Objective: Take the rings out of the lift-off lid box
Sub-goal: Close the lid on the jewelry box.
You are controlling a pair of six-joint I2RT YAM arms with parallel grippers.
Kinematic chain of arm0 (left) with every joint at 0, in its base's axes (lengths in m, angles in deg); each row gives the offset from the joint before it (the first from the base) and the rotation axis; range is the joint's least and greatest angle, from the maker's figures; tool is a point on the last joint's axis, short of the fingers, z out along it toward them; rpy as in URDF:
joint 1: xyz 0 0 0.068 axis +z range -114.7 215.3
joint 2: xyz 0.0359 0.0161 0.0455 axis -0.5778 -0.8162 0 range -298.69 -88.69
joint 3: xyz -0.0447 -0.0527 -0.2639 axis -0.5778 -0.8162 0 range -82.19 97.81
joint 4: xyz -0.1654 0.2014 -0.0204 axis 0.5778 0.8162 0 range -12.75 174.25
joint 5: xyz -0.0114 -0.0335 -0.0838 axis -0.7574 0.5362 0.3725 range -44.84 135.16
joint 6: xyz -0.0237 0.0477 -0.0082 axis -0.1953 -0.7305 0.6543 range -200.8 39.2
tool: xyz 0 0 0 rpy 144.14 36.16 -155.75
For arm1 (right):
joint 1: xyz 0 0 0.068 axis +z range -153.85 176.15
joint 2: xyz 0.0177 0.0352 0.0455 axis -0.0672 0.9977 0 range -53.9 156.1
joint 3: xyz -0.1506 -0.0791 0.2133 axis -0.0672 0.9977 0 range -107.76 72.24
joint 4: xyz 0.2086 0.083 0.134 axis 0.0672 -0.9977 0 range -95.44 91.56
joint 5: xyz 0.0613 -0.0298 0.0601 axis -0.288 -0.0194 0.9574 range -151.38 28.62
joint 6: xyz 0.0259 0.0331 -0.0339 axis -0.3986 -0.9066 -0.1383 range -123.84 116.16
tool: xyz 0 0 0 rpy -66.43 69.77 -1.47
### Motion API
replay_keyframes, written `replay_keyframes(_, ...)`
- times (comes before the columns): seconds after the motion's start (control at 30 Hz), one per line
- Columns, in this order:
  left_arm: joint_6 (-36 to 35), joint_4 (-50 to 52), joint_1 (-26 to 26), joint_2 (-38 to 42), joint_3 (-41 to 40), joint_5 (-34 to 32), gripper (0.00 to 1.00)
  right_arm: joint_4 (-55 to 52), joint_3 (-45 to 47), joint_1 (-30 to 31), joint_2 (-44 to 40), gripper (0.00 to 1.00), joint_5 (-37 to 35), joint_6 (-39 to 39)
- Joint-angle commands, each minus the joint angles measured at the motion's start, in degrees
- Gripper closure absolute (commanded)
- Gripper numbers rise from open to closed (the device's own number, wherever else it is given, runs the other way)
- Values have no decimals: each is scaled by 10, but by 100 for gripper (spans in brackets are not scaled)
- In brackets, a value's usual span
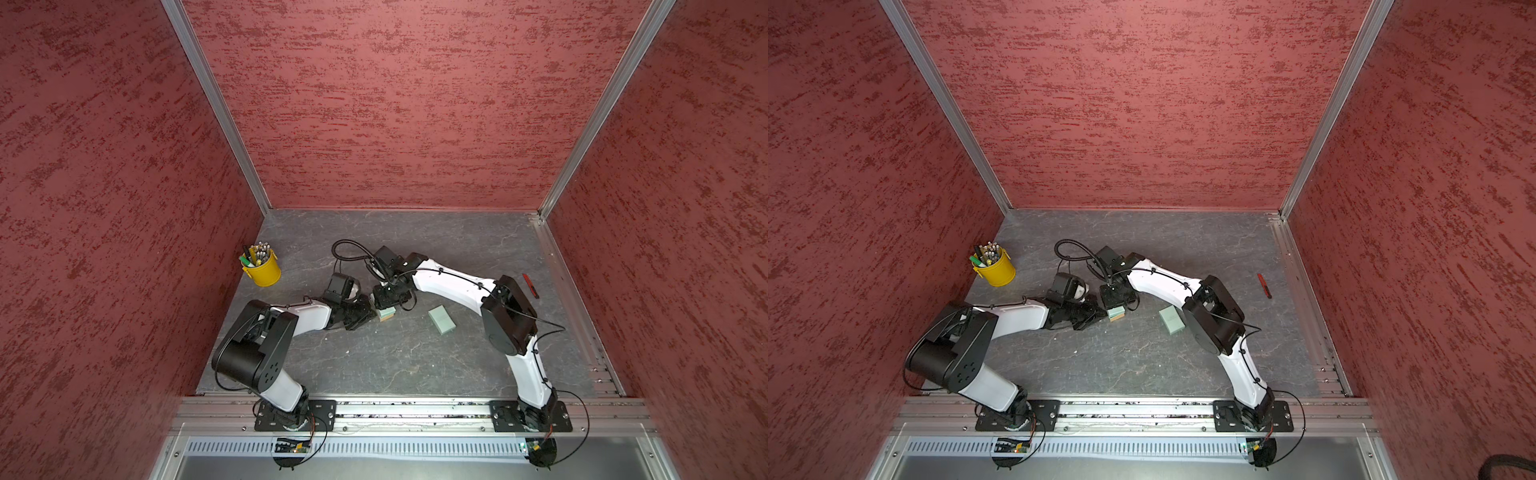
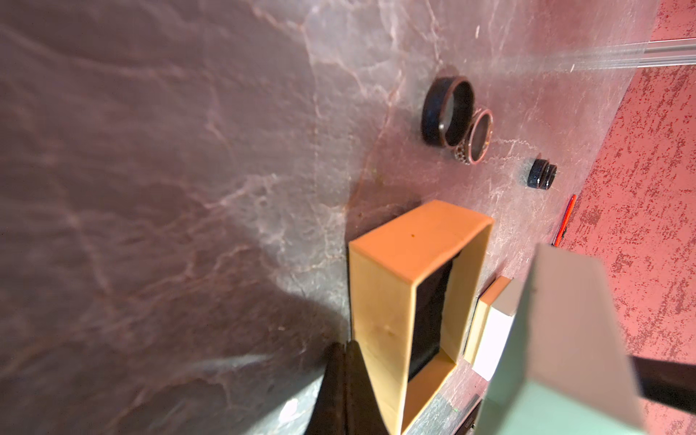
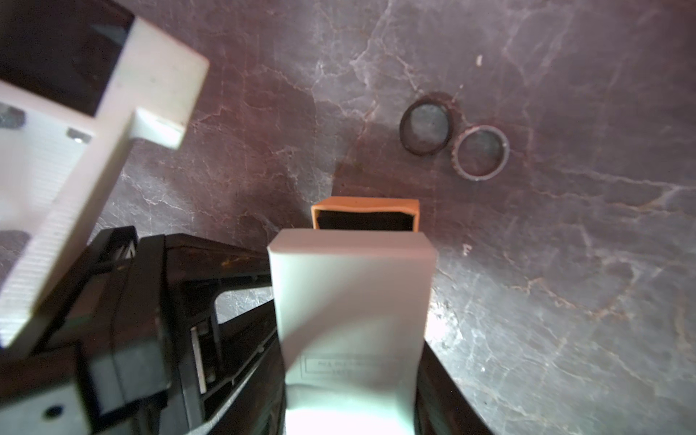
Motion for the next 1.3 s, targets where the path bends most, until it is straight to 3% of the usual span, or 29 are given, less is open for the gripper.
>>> replay_keyframes(0.0, -6, 2, -1, -6, -1, -6, 100, 20, 8, -5, -17, 53, 27, 6)
replay_keyframes(0.6, -11, 12, 0, -7, 6, -9, 100, 12, 13, -26, -22, 53, 27, 27)
replay_keyframes(1.27, -9, 6, -4, -12, 9, -5, 100, 52, 48, -33, -54, 52, 22, -10)
